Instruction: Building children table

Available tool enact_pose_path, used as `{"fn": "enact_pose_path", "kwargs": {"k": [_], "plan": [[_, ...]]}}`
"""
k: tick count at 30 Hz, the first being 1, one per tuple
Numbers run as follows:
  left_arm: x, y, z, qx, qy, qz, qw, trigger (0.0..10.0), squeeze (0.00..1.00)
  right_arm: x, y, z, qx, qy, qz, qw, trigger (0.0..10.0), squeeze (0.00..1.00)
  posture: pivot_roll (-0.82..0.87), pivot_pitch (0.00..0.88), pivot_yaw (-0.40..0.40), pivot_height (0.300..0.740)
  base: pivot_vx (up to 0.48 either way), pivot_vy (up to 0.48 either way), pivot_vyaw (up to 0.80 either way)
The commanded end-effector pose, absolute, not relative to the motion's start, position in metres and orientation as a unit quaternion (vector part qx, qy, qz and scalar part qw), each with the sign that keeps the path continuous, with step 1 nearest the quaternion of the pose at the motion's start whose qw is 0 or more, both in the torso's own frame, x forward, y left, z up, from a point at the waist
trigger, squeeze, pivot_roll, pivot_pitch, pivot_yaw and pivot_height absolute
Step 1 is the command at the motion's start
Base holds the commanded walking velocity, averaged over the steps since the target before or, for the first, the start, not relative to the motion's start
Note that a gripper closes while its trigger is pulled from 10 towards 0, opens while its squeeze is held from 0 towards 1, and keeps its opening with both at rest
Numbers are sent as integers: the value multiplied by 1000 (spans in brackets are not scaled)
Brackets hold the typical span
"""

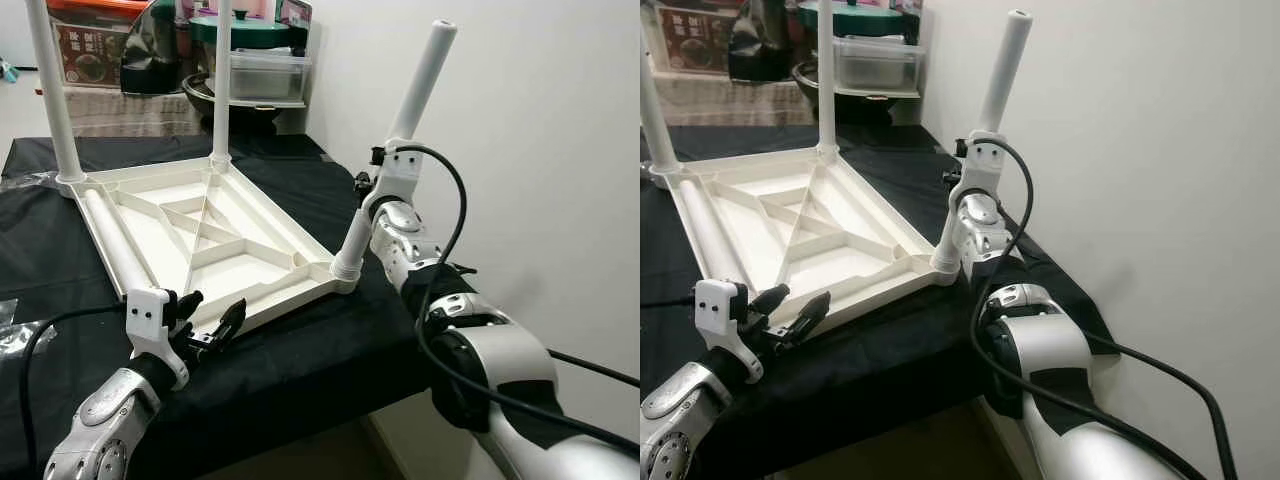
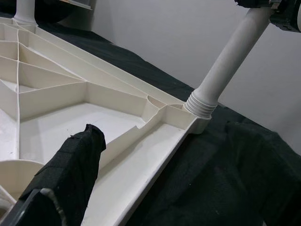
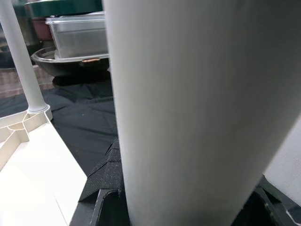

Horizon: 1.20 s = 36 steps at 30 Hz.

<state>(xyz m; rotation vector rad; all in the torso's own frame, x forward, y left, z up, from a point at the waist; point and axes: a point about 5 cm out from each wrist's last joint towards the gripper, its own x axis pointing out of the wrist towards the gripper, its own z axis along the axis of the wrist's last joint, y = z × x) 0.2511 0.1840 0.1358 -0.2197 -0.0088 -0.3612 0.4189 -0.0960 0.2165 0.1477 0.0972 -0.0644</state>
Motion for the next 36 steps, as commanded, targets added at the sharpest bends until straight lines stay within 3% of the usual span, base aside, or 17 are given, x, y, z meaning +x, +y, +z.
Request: {"fn": "enact_pose_path", "kwargs": {"k": [1,15,24,25,26,27,28,29,30,36], "plan": [[253,179,132,-115,4,-184,976,10000,0,404,-90,158,77,175,-41,981,0,0,45,0,-162,740,0,0,0],[254,175,132,-119,3,-187,975,10000,0,404,-83,168,92,177,-115,973,0,0,48,0,-173,740,0,0,0],[254,172,131,-121,3,-189,974,10000,0,409,-73,187,99,159,-87,978,0,0,47,0,-178,740,0,0,0],[255,171,130,-121,3,-189,974,10000,0,410,-72,190,93,155,-77,981,1373,0,47,0,-178,740,0,0,0],[255,171,130,-121,4,-189,974,10000,0,410,-70,192,88,153,-65,982,2039,0,47,0,-178,740,0,0,0],[255,171,130,-121,4,-189,974,10000,0,410,-70,192,88,153,-65,982,2039,0,47,0,-178,740,0,0,0],[255,171,130,-121,4,-189,974,10000,0,410,-68,192,84,154,-52,983,4196,0,47,0,-180,740,0,0,0],[255,171,130,-121,4,-189,974,10000,0,410,-68,192,84,154,-52,983,4196,0,47,0,-180,740,0,0,0],[255,171,129,-121,4,-189,975,10000,0,410,-65,192,77,155,-34,984,10000,0,47,0,-181,740,0,0,0],[255,171,128,-121,5,-189,975,10000,0,410,-64,190,74,160,-24,984,10000,0,47,0,-180,740,0,0,0]]}}
